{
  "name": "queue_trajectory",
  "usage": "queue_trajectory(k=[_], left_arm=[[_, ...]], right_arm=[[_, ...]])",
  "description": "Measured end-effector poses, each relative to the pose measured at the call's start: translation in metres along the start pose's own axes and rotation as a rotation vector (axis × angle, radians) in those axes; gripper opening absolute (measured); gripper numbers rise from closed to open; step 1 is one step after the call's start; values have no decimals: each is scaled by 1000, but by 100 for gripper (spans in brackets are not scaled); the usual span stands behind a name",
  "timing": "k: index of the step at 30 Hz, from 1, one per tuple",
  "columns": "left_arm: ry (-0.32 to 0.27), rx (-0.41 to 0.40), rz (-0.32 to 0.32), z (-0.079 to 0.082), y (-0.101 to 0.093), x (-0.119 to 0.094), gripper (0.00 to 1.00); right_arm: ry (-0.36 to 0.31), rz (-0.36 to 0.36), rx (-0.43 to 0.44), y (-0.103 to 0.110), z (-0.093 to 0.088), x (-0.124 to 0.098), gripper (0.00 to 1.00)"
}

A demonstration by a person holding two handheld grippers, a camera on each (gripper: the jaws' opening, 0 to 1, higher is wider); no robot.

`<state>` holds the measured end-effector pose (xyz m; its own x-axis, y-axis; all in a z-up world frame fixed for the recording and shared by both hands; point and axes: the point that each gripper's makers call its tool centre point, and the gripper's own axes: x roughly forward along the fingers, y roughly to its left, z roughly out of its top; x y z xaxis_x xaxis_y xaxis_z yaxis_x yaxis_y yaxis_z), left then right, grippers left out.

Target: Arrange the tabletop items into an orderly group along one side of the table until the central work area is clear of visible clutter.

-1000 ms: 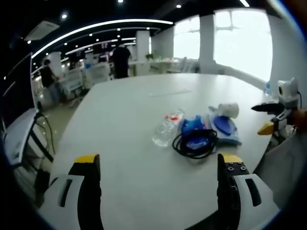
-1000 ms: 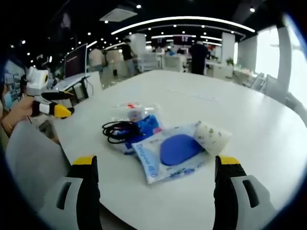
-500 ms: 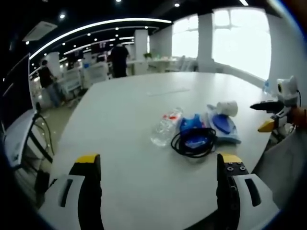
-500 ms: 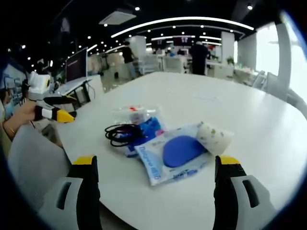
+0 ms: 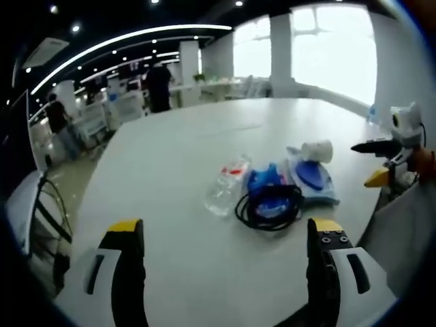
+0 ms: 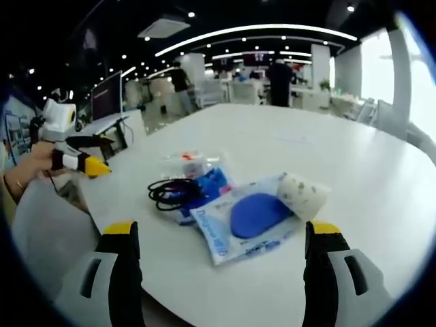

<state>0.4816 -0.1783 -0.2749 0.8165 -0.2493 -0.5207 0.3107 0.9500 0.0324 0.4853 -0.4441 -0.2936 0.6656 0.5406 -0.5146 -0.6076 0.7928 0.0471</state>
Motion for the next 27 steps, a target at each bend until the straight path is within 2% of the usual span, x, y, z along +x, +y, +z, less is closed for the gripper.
queue_trajectory(k=[7, 24, 27], left_arm=[[4, 37, -14, 16, 0, 16, 95], [57, 83, -54, 32, 0, 57, 92], [71, 91, -87, 34, -4, 67, 91]], right_arm=[[3, -5, 2, 0, -1, -1, 100], [11, 2, 19, 3, -2, -1, 100], [19, 2, 16, 2, -3, 0, 100]])
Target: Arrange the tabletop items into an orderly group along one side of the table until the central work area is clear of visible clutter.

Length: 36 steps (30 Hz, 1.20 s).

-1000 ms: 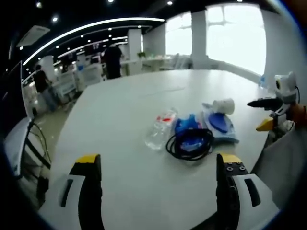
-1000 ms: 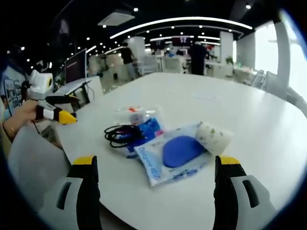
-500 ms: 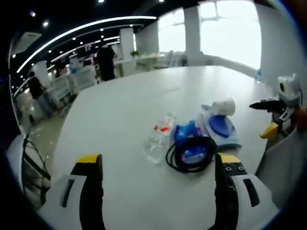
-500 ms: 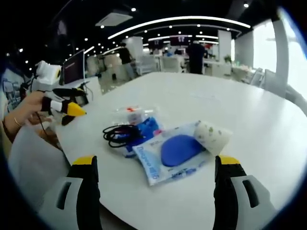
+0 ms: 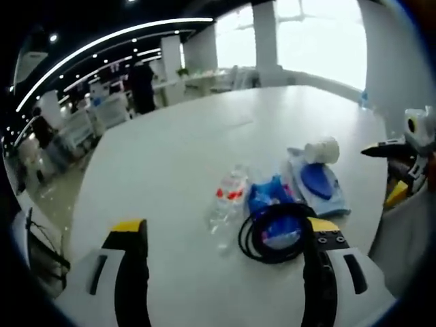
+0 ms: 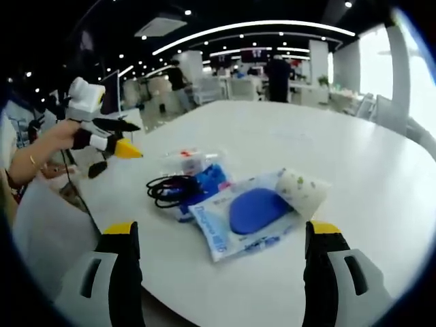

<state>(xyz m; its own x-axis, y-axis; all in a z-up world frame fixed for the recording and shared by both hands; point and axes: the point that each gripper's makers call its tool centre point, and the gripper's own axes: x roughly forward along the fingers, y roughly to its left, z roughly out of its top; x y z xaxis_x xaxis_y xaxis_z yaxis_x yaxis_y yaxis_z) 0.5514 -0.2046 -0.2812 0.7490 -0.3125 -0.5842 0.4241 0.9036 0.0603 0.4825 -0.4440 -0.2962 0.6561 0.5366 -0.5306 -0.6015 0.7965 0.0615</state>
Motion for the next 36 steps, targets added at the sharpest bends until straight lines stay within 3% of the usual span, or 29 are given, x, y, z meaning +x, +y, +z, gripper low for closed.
queue_trajectory(k=[11, 22, 29, 36], left_arm=[[54, 57, -23, 7, 4, 29, 88], [109, 116, -78, 18, 1, 59, 84], [135, 116, -109, 22, -1, 72, 83], [211, 142, -152, 26, -5, 85, 81]], right_arm=[[16, 7, -8, 0, -4, 2, 100], [-26, 1, 68, -8, 2, -2, 100], [-25, 1, 71, -8, 2, -2, 100], [-11, 4, 66, -7, -1, -1, 100]])
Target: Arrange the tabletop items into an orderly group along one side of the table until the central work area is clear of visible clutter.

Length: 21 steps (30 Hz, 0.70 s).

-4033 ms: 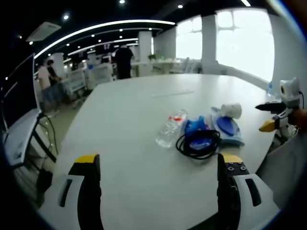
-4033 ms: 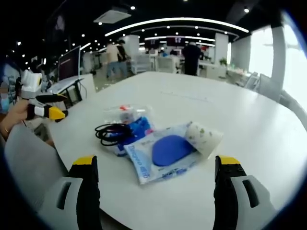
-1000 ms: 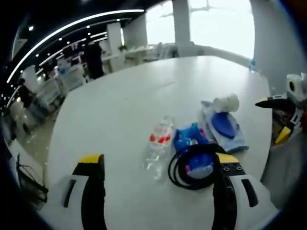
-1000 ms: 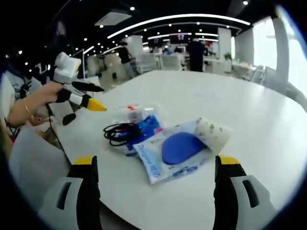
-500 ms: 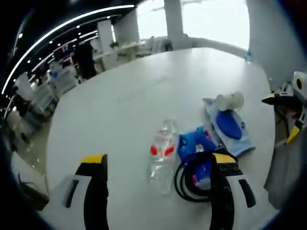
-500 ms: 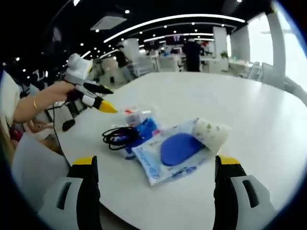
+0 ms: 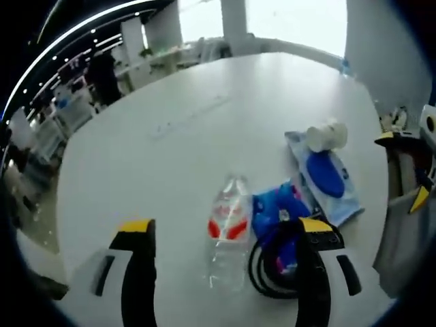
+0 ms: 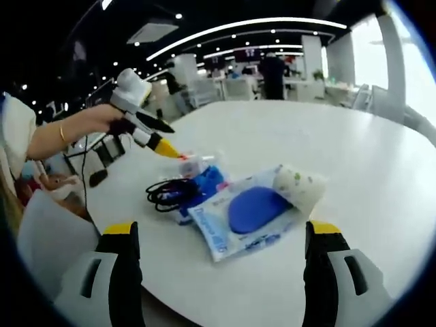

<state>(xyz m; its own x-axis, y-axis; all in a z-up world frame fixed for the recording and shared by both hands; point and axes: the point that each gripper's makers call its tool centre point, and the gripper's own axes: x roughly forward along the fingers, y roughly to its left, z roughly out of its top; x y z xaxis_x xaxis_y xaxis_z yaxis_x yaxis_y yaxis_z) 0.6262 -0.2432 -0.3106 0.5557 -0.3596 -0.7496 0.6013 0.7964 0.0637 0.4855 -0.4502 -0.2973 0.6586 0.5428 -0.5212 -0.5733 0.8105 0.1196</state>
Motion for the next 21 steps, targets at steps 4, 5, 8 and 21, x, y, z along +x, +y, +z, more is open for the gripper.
queue_trajectory(k=[4, 5, 8, 21], left_arm=[[16, -17, -19, 6, -2, 5, 81], [23, -29, -25, 7, -2, 7, 80], [34, -52, -40, 8, -2, 12, 79], [96, -54, -50, 18, 6, 40, 76]], right_arm=[[7, -14, 3, -3, -2, 0, 100], [6, -18, 3, -4, -1, 0, 100], [4, -20, 9, -4, -1, -1, 100], [26, -30, 6, -8, -6, 1, 100]])
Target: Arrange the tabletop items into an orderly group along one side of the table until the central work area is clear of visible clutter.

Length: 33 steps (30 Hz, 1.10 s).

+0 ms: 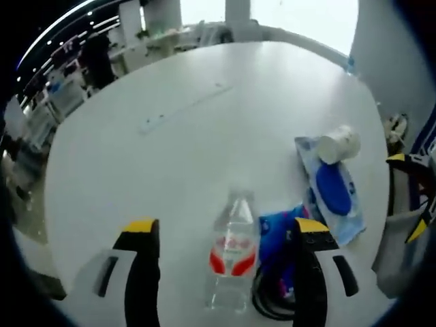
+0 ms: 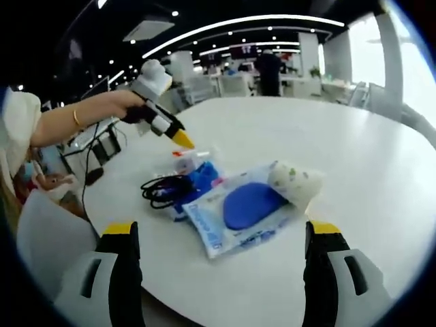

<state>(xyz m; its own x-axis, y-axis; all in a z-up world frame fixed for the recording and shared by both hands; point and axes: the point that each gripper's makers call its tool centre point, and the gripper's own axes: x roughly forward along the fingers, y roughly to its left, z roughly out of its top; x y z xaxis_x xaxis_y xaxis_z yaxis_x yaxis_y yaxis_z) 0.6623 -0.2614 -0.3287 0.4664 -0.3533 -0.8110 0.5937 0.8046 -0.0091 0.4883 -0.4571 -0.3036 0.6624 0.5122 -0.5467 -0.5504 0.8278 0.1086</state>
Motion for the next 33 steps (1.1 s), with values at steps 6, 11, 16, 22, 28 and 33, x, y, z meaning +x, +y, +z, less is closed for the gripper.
queue_trajectory(k=[6, 11, 16, 22, 28, 33], left_arm=[[20, 2, 0, 6, -1, 11, 76], [39, 25, -8, 8, -4, 23, 75], [55, -35, -47, 12, -11, 33, 72], [79, -19, -18, 14, -8, 41, 70], [118, -25, -38, 7, -9, 55, 62], [141, -21, -55, 2, -16, 57, 52]], right_arm=[[1, -7, 5, -3, 0, 0, 99], [31, -11, -27, -1, -5, 2, 99], [36, -12, -38, -1, -6, 2, 99], [47, 1, -38, 2, -8, 3, 99], [49, 6, -39, 3, -9, 3, 99], [37, 12, -41, 5, -6, 3, 99]])
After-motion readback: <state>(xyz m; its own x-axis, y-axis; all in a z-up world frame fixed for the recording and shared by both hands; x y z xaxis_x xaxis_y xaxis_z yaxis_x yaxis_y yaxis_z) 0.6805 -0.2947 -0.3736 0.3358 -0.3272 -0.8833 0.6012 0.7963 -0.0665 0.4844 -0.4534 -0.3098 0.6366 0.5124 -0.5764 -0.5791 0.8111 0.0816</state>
